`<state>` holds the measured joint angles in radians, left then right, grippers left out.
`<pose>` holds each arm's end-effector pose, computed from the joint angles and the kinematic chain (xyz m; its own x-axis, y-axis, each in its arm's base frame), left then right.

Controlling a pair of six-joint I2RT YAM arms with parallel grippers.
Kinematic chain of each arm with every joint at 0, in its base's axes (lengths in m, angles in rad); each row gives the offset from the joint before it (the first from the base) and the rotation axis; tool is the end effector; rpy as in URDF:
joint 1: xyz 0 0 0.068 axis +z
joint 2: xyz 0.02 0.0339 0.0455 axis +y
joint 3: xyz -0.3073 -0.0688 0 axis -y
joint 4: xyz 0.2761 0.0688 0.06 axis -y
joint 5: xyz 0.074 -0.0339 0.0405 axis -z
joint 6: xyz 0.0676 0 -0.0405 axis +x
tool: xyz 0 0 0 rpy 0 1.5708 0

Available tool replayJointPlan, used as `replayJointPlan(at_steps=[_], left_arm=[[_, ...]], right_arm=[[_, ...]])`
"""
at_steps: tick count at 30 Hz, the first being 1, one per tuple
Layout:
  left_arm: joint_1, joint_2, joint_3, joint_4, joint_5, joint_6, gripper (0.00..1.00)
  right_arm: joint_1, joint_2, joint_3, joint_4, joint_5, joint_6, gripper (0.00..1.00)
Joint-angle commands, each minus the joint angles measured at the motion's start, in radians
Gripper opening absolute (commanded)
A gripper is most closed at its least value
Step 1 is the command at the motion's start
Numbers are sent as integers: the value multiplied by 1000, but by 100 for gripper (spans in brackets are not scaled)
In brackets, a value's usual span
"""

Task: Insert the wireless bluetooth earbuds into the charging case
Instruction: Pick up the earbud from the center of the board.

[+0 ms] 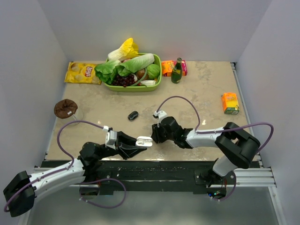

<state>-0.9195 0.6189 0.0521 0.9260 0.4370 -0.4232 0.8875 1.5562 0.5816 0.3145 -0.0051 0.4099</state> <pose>0.0751 -0.1457 0.2417 -0.2003 -0.3511 -0.9147 0.9635 0.0987 -0.2488 0.2094 0.2577 0.1392 -0.6651 -0.1858 -0.7232 -0.5593 0.7657 0.3177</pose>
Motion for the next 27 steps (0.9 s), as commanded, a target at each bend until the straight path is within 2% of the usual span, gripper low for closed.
replayJointPlan(at_steps=[1,10,13,14,16,17,18,21,23,27], left_arm=[[-5,1,-80,63,0,14,0],[-5,-1,-81,65,0,11,0],[-5,-5,-81,59,-3,11,0],[-5,-7,-81,50,-7,11,0],[-5,-15,-81,40,-12,12,0],[-5,-16,-81,31,-20,12,0],[-5,-18,-80,31,-23,14,0],[-4,4,-78,49,-38,8,0],[-4,47,-71,94,-32,1,0],[-4,143,-32,154,0,-8,0]], right_arm=[[11,24,14,-2,-13,-16,32],[11,-24,-2,-2,19,-8,10],[11,-105,-11,-29,71,3,3],[11,-183,-9,-75,115,3,0],[11,-298,13,-153,178,0,0],[13,-423,29,-238,224,-9,0],[10,-479,44,-283,279,-14,0],[10,-654,127,-428,330,-57,0],[11,-700,208,-506,294,-112,0],[11,-742,319,-581,56,-207,0]])
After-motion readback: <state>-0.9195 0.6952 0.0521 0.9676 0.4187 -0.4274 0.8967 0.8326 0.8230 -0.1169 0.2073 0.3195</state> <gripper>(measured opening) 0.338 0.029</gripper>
